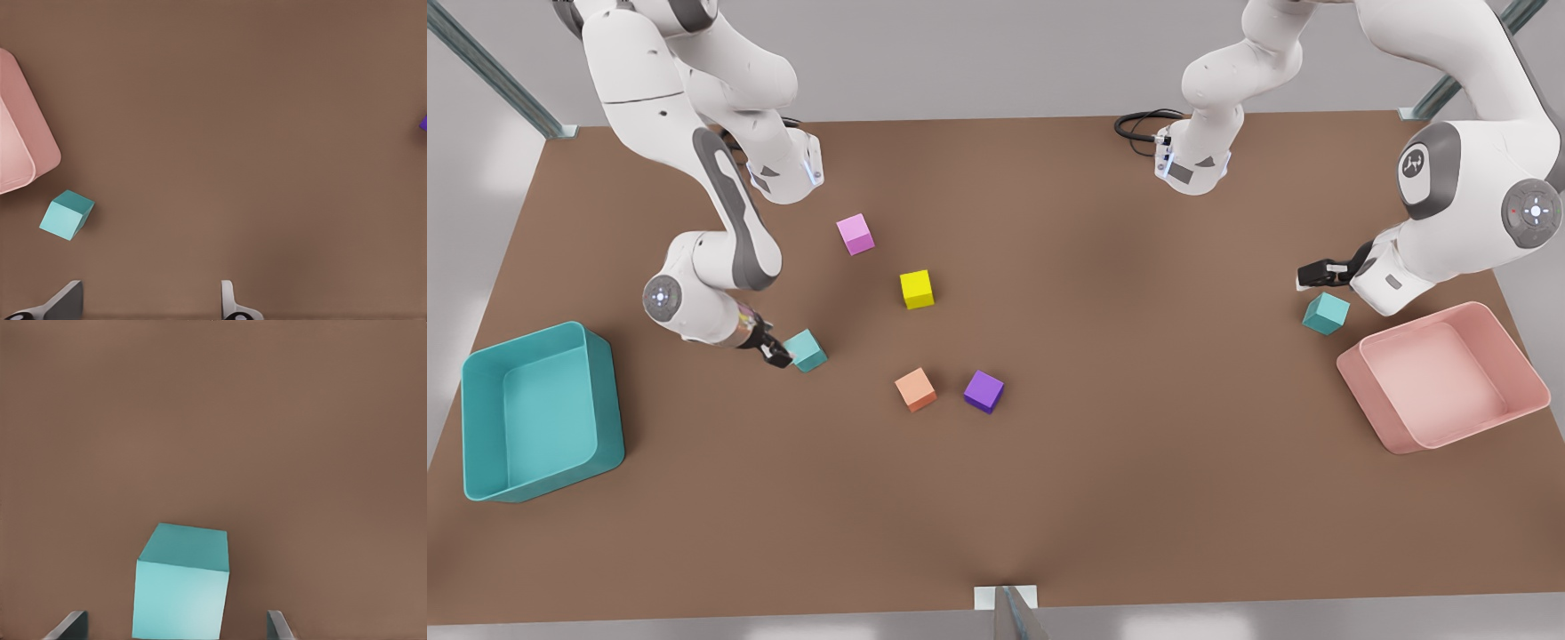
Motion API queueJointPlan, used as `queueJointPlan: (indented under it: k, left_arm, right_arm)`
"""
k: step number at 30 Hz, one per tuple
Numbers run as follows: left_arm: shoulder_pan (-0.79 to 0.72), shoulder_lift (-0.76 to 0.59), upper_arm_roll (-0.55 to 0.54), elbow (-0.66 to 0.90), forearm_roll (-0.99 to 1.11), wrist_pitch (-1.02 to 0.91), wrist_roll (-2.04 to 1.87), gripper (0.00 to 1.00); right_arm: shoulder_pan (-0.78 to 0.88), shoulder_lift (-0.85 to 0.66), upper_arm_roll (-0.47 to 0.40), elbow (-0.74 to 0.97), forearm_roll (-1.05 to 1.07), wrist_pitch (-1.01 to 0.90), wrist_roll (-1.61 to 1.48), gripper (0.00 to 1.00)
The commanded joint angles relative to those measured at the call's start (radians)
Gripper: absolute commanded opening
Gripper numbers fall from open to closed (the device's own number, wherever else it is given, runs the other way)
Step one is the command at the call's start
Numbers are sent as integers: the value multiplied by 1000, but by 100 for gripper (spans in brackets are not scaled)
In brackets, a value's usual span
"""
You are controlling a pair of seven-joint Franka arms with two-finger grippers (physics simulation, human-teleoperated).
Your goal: Stack the two blue cubes on top of each other
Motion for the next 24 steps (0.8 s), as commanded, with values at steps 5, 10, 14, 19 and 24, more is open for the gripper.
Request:
queueJointPlan:
  k: [5, 10, 14, 19, 24]
  left_arm:
    - [7, 0, -2, 0, -1, -5, 2, 100]
    - [27, 8, 0, 0, 1, -3, 2, 100]
    - [27, 6, -2, 0, 1, -14, 4, 100]
    - [30, 5, -2, -2, 1, -16, 4, 100]
    - [30, 5, -2, 0, 1, -16, 2, 100]
  right_arm:
    - [15, 9, 1, -11, 16, 80, 425, 100]
    - [44, 43, 1, -6, 6, 77, 379, 100]
    - [44, 43, 2, -12, 6, 69, 347, 100]
    - [52, 67, 7, -12, 6, 69, 287, 100]
    - [55, 90, 7, -11, 6, 71, 281, 100]
